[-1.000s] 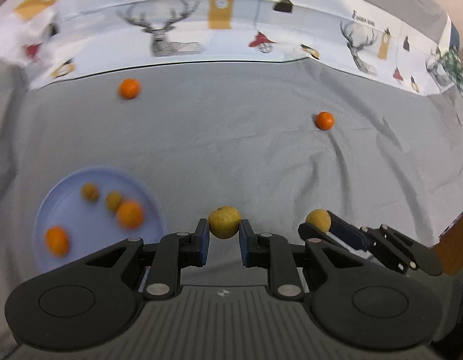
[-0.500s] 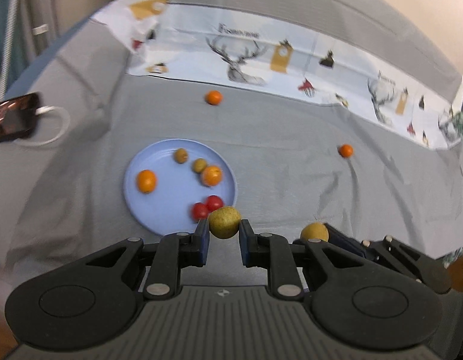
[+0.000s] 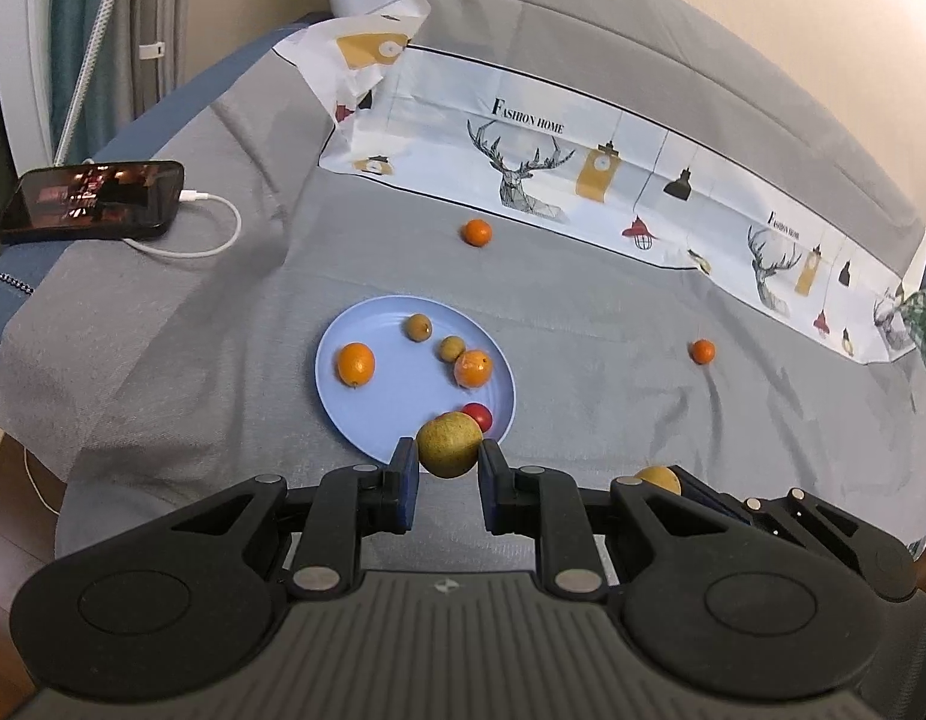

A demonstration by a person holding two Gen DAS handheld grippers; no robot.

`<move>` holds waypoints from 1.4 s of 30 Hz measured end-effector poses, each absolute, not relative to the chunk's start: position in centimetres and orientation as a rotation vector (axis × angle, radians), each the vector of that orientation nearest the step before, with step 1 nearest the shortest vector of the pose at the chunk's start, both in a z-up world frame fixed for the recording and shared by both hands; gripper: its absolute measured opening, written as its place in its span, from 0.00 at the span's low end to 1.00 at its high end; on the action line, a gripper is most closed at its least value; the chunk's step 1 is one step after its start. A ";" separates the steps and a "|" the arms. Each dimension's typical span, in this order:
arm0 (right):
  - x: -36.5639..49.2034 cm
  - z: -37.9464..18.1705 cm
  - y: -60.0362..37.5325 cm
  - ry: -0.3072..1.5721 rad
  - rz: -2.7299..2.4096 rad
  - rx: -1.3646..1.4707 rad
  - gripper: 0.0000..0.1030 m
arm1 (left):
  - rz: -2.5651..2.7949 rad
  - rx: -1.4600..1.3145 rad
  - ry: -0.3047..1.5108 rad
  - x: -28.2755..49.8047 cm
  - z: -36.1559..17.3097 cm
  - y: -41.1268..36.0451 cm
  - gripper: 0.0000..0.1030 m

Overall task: Organize fruits
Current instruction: 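Carry both held yellow fruits over the blue plate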

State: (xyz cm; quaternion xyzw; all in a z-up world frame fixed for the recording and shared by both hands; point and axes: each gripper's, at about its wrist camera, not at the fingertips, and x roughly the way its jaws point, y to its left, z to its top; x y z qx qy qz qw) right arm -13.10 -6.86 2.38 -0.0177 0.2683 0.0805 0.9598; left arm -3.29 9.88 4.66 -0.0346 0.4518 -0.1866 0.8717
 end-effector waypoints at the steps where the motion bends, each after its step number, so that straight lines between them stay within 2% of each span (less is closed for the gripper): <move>1: -13.1 2.4 -6.8 0.546 0.161 -0.040 0.27 | -0.390 -0.077 0.946 -3.1 4.6 10.0 0.22; 19: -9.8 1.3 -6.1 0.595 0.170 -0.056 0.27 | -0.355 -0.107 0.974 1.0 2.5 10.3 0.22; 42: -0.4 -4.3 -7.9 0.740 0.155 -0.001 0.27 | -0.330 -0.060 1.098 10.1 -2.9 7.1 0.22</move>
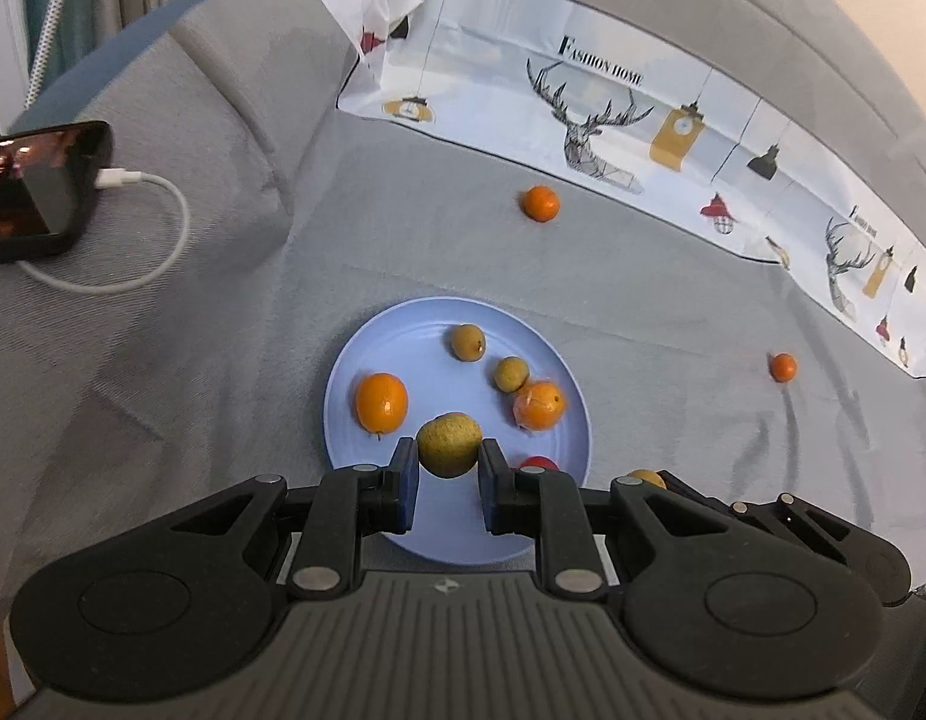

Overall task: Organize fruits
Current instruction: 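Carry both held yellow fruits over the blue plate, then open both grippers to drop the yellow fruits onto the plate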

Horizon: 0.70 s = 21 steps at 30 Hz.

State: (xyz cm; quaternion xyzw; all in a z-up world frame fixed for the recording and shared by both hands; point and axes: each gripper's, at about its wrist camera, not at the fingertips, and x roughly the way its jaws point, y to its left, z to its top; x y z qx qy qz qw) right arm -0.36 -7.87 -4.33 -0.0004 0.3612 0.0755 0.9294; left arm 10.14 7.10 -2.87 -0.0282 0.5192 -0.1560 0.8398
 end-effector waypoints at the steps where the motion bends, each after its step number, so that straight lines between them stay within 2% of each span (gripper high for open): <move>1: 0.1 -4.7 -7.9 0.748 0.155 0.000 0.27 | -0.328 -0.058 1.104 10.6 -3.2 6.9 0.22; 17: 5.9 -9.0 -7.8 0.839 0.175 -0.030 0.27 | -0.280 0.029 1.174 15.3 -8.5 5.1 0.22; 19: 6.5 -9.1 -7.8 0.834 0.172 -0.035 0.27 | -0.308 0.029 1.186 15.4 -8.4 5.0 0.39; 20: 6.6 -9.0 -7.7 0.832 0.175 -0.036 0.28 | -0.321 0.030 1.185 15.4 -8.0 5.0 0.71; 21: 6.7 -8.9 -7.7 0.829 0.181 -0.034 0.31 | -0.322 0.032 1.165 15.2 -7.5 5.0 0.96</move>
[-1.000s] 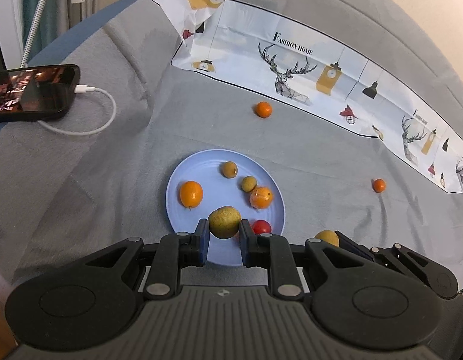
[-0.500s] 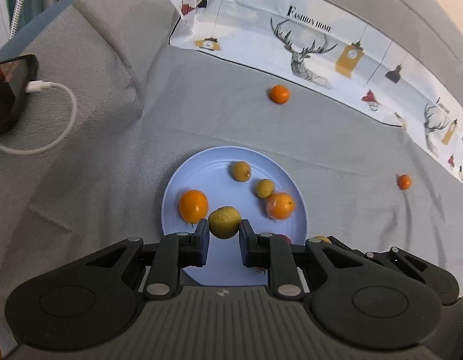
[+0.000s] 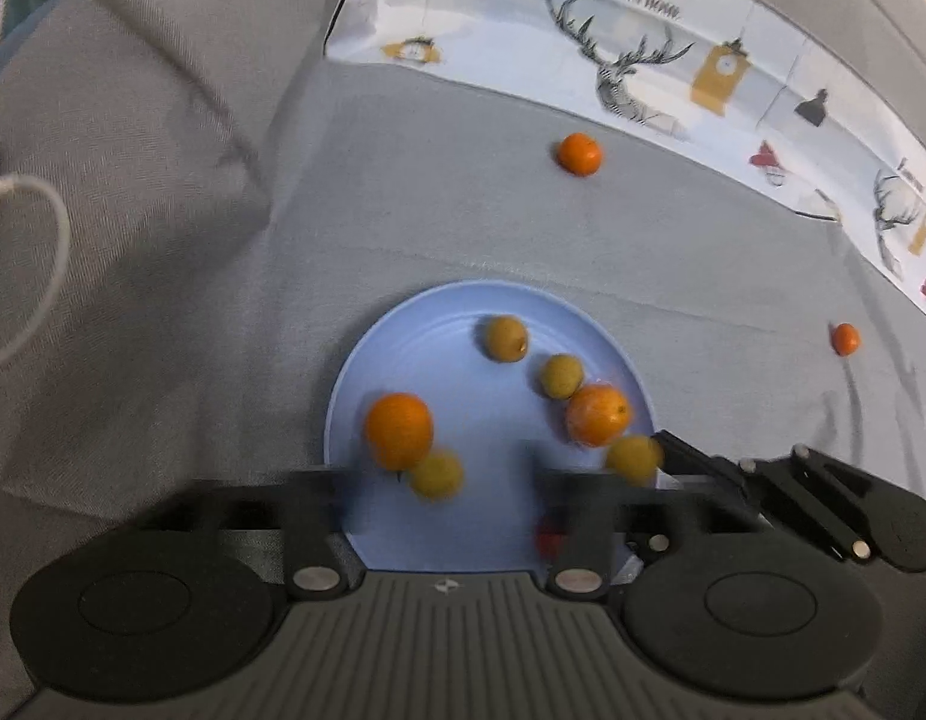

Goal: Organize fruits

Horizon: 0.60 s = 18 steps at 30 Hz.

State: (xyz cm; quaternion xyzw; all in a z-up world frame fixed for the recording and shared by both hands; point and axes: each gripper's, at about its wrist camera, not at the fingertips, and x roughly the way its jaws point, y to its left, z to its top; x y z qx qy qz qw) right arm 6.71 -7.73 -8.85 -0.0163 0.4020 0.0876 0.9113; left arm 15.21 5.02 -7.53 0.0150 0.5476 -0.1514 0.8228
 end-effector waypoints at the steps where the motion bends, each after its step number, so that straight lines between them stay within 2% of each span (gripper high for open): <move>1: 6.8 -8.6 -7.8 0.825 0.185 -0.030 0.36 | -0.315 0.036 1.128 14.9 -6.9 5.2 1.00; 3: 6.5 -7.8 -8.1 0.807 0.168 -0.025 0.61 | -0.317 0.068 1.067 13.8 -5.5 5.5 1.00; 6: 4.8 -6.4 -8.4 0.799 0.145 -0.029 0.82 | -0.298 0.089 1.064 11.9 -4.2 6.4 1.00; 9: 2.0 -5.4 -8.7 0.825 0.134 -0.007 0.90 | -0.248 0.065 1.089 9.0 -3.7 7.9 1.00; 13: -2.2 -4.5 -8.2 0.863 0.142 0.024 0.93 | -0.189 0.087 1.087 4.4 -3.1 9.0 1.00; 18: -6.7 -2.3 -6.4 0.787 0.156 -0.053 0.97 | -0.212 0.112 1.030 -0.3 -1.9 9.2 1.00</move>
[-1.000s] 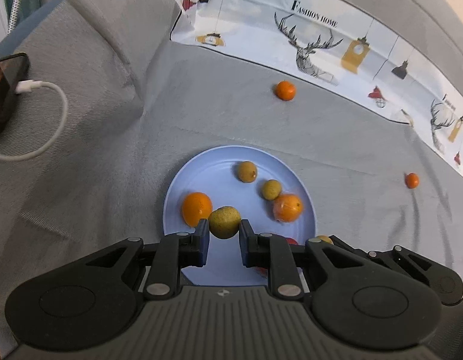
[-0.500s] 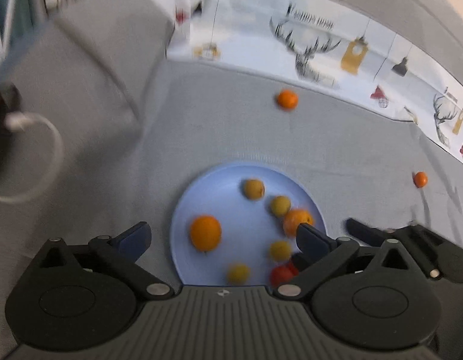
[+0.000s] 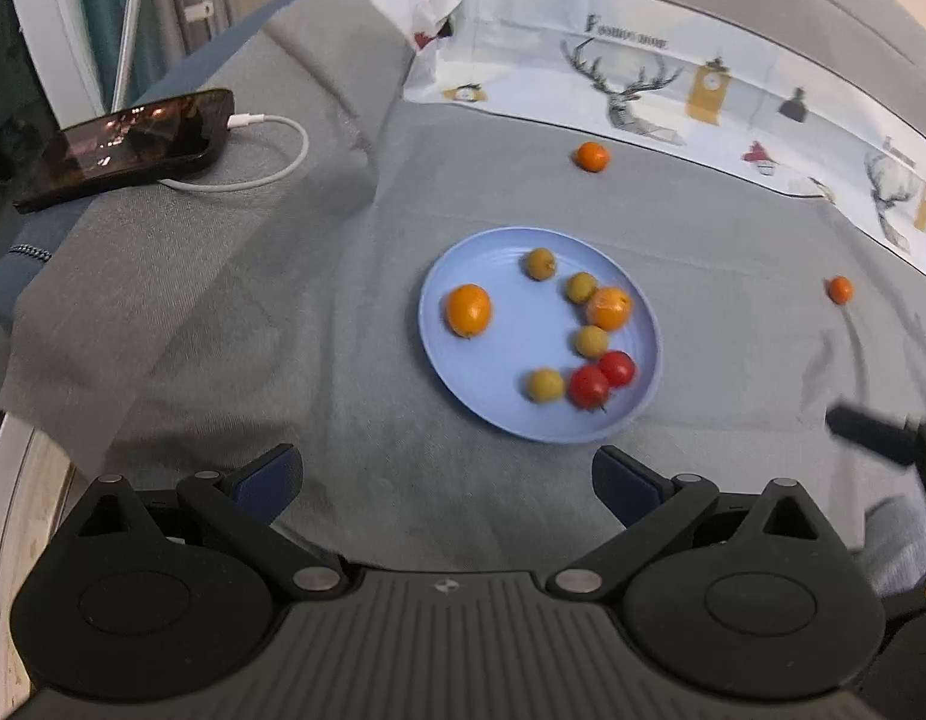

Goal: Organize fruits

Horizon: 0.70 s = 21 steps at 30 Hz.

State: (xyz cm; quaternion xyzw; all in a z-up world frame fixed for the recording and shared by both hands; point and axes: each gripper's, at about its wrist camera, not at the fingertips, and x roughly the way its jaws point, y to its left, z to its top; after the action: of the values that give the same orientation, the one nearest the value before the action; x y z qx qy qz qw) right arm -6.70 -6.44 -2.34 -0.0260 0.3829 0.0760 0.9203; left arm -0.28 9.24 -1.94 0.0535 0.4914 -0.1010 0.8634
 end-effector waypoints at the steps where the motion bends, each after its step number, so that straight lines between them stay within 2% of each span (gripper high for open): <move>1: -7.3 -1.8 -6.1 0.762 0.154 -0.074 0.97 | -0.223 0.116 1.023 -1.0 -1.6 9.1 1.00; 10: -12.5 1.6 -5.6 0.610 0.119 -0.123 0.99 | -0.251 0.119 0.905 -5.5 1.5 8.5 1.00; 21: -17.0 3.5 -6.0 0.514 0.096 -0.104 0.99 | -0.264 0.147 0.817 -10.0 4.0 7.8 1.00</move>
State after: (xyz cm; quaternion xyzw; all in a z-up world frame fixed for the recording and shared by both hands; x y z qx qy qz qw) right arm -16.98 -6.02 3.55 -0.0513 0.2540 0.0473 0.9647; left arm -10.02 7.84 4.01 0.0711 0.3957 -0.1276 0.9067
